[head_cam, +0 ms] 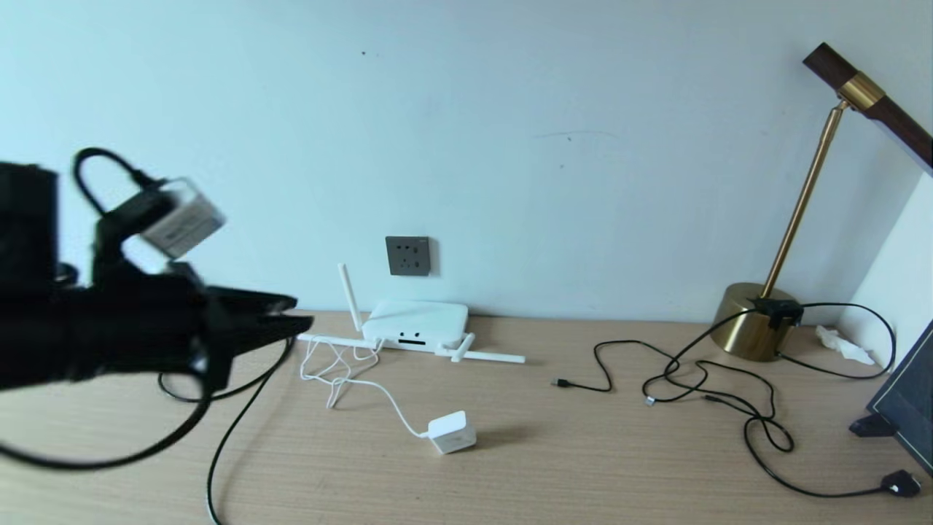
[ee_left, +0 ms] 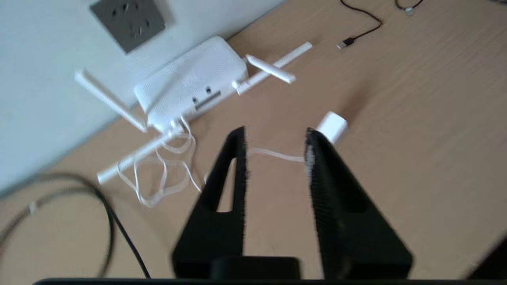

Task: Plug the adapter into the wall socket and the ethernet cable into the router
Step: Pick up plug

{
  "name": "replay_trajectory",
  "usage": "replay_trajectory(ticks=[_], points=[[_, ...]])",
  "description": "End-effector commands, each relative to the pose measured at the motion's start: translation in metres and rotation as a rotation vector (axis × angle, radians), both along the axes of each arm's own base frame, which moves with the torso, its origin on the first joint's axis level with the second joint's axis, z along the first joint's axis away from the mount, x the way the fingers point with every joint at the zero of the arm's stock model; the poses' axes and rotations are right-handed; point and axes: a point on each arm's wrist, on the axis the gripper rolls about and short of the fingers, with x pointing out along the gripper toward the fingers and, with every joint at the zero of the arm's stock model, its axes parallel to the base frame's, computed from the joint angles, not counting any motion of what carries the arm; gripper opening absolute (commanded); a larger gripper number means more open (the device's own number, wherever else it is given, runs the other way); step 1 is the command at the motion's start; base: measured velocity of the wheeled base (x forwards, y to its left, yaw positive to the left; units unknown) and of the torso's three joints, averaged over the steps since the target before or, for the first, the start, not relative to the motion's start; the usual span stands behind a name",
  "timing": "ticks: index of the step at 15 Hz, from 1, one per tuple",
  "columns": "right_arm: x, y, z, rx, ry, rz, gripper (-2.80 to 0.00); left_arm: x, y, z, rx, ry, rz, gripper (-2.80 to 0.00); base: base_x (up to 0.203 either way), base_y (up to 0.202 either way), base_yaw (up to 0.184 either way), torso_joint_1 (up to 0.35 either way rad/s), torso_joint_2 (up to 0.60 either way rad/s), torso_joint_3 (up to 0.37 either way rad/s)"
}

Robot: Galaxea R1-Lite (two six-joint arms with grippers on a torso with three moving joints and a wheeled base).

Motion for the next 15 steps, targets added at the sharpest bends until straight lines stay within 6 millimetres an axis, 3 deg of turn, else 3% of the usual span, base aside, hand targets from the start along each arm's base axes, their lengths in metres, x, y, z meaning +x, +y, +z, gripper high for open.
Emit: replay_trajectory(ticks=[1,3,5,9,15], points=[[0.000,0.000,0.000,0.001,0.001,0.000,0.00,0.091,-0.035,-0.040,0.089,0.121,-0.075,0.00,0.000,0.000,0.000,0.000,0.00,0.000],[0.000,0.000,0.000,0.001,0.002,0.000,0.00,0.129,-0.067,-0.054,0.189,0.095,-0.161,0.00,0.000,0.000,0.000,0.000,0.00,0.000],[0.000,0.000,0.000,-0.001,0.003,0.000,0.00,0.145,-0.096,-0.075,0.305,0.067,-0.278,0.00,0.000,0.000,0.000,0.000,0.00,0.000],[0.000,0.000,0.000,0.001,0.003,0.000,0.00,0.134,-0.118,-0.091,0.382,0.129,-0.385,0.00,0.000,0.000,0.000,0.000,0.00,0.000],[0.000,0.000,0.000,-0.003,0.003,0.000,0.00,0.119,-0.118,-0.088,0.415,0.139,-0.427,0.00,0.000,0.000,0.000,0.000,0.00,0.000]])
